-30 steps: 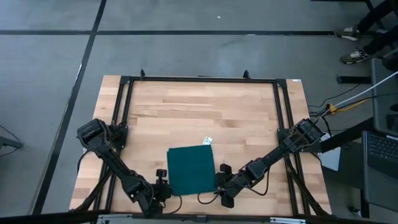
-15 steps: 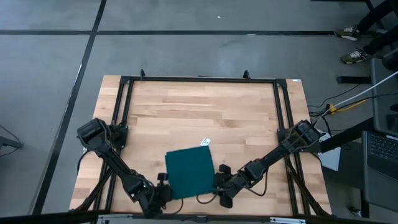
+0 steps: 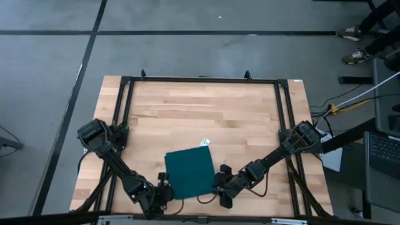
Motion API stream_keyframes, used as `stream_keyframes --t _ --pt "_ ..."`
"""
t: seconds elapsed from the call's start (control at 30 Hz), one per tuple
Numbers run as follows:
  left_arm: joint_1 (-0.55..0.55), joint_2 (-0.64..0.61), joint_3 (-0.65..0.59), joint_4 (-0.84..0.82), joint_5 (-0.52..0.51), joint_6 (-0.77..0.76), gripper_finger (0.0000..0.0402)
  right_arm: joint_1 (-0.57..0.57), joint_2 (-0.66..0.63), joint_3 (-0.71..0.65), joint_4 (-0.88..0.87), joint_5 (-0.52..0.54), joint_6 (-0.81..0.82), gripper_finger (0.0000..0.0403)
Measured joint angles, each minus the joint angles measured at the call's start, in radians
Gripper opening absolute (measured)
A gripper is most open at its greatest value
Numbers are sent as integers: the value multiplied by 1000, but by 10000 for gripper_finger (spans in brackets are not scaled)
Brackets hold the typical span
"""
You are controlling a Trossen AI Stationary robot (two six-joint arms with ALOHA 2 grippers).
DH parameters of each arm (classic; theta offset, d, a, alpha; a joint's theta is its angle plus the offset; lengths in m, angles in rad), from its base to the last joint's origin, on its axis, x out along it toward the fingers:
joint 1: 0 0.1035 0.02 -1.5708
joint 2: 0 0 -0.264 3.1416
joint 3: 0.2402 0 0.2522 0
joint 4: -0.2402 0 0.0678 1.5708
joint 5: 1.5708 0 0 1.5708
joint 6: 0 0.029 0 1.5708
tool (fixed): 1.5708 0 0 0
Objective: Fold microfiber towels
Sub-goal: Fold the blue napkin
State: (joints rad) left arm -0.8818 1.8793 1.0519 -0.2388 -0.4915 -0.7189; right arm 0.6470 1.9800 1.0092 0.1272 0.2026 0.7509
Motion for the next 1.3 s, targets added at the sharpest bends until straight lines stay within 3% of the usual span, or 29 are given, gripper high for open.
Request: stream_keyframes --t 0.47,0.6,0.8,0.87,1.1,1.3 --pt "0 86 5 95 -3 -37 102 -2 27 3 12 -4 8 184" --pt "0 95 4 77 4 -112 95 -2 35 3 15 8 9 147" --pt "1 96 4 45 10 -220 32 -7 38 0 8 6 26 18" --pt "1 90 3 42 4 -263 11 -7 38 0 8 4 46 13" --pt "0 5 -7 11 13 -319 5 51 5 35 -45 -10 127 5" --pt "-43 -161 40 -17 -30 -310 4 155 -51 279 -262 53 132 3"
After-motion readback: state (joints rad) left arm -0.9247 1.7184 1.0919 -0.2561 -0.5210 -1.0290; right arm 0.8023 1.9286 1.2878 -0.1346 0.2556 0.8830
